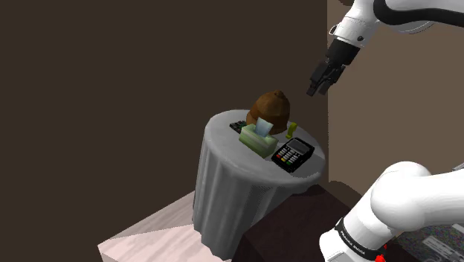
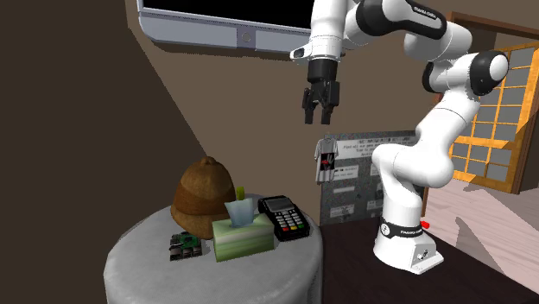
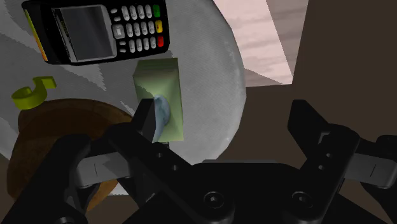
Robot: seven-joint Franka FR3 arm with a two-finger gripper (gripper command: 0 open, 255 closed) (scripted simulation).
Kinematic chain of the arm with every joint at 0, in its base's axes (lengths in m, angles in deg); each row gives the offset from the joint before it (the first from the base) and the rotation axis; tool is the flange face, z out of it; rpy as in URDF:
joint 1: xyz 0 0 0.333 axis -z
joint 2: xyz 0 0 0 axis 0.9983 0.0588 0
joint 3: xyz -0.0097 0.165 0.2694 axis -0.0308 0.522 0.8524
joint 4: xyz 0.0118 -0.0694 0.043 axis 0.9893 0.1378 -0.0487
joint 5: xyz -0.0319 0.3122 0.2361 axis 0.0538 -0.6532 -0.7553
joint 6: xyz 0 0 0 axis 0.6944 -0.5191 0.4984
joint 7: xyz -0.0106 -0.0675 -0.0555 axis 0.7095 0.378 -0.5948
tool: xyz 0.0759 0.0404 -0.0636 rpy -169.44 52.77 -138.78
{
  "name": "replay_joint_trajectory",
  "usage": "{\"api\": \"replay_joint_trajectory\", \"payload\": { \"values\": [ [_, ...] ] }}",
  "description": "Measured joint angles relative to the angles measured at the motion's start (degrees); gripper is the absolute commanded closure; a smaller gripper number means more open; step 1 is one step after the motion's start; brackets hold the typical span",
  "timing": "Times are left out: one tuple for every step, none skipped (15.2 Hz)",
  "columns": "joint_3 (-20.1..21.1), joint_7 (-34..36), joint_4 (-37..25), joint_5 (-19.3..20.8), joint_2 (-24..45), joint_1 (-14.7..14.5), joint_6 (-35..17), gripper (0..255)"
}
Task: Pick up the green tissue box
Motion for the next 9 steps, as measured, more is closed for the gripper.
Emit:
{"api": "replay_joint_trajectory", "payload": {
  "values": [
    [0.0, 0.0, 0.0, 0.0, 0.0, 0.0, 0.0, 0],
    [-0.6, -0.5, 0.2, -0.1, 0.6, 0.0, -0.7, 0],
    [-1.2, -1.1, 0.7, -0.4, 1.5, 0.0, -1.9, 0],
    [-2.2, -2.0, 1.1, -0.6, 2.8, 0.0, -3.3, 0],
    [-3.1, -2.8, 1.2, -1.0, 4.4, -0.1, -4.8, 0],
    [-4.1, -3.8, 1.2, -1.4, 6.1, -0.2, -6.2, 0],
    [-5.0, -4.7, 0.7, -1.9, 8.1, -0.4, -7.4, 0],
    [-6.0, -5.7, 0.9, -2.4, 9.8, -0.6, -8.9, 0],
    [-7.1, -6.9, 1.4, -2.9, 10.8, -0.6, -10.0, 0]
  ]
}}
